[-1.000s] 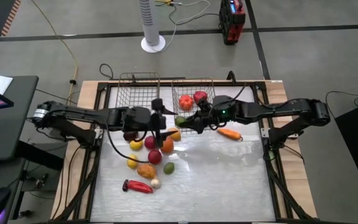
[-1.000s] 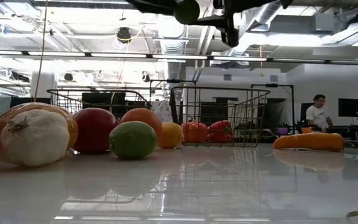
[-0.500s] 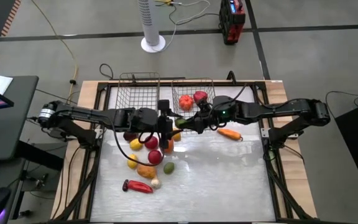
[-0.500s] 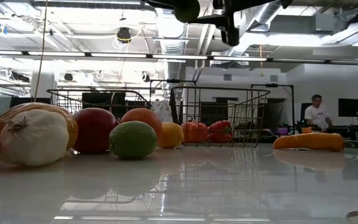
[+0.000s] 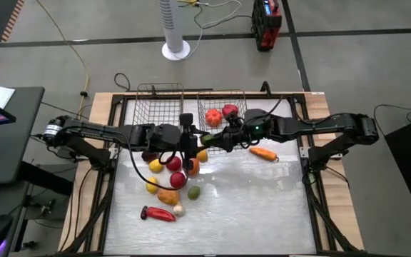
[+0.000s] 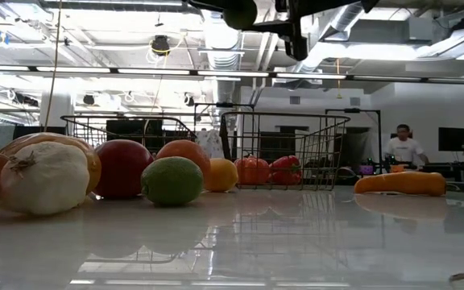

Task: Sort produce into baskets
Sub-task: Put the top right lime into the left wire basket

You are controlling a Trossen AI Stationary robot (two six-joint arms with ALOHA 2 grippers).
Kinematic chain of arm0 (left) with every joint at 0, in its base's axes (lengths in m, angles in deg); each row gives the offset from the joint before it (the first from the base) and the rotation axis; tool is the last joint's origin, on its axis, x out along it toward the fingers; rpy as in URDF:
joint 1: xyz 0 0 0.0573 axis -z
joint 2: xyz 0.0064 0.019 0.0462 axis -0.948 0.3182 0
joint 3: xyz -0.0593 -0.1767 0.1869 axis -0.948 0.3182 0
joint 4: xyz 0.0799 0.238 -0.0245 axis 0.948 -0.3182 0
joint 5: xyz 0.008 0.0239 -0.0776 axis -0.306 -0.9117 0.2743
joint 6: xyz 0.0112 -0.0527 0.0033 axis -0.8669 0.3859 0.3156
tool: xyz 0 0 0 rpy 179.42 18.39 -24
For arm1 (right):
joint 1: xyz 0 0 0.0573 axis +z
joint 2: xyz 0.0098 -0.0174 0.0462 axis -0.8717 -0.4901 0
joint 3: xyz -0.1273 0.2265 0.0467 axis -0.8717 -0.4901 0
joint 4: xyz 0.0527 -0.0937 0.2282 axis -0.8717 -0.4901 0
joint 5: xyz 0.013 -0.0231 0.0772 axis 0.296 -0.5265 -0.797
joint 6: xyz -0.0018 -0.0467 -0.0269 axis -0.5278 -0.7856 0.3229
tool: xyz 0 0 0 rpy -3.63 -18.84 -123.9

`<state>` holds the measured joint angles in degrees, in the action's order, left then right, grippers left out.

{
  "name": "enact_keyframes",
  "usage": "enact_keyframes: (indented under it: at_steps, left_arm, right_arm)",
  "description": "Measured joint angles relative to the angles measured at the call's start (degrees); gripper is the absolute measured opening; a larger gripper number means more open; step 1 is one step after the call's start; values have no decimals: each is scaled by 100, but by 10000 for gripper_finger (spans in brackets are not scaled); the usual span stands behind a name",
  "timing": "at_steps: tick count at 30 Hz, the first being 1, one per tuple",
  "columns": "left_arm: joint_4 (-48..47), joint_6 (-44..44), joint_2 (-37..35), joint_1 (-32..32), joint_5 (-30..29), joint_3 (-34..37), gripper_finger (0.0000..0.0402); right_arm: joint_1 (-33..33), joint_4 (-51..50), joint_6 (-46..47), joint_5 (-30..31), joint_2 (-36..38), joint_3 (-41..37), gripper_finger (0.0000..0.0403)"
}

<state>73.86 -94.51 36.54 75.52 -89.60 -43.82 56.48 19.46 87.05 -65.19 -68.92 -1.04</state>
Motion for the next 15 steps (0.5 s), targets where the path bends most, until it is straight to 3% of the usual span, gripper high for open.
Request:
enact_keyframes:
  at_steps: [10,15]
  left_arm:
    - [-176,503,-34,-8,6,13,181]
    - [-847,988,-380,-184,-41,20,181]
  right_arm:
    - [-180,64,83,-252,23,2,337]
    - [-458,-561,37,-537,216,13,362]
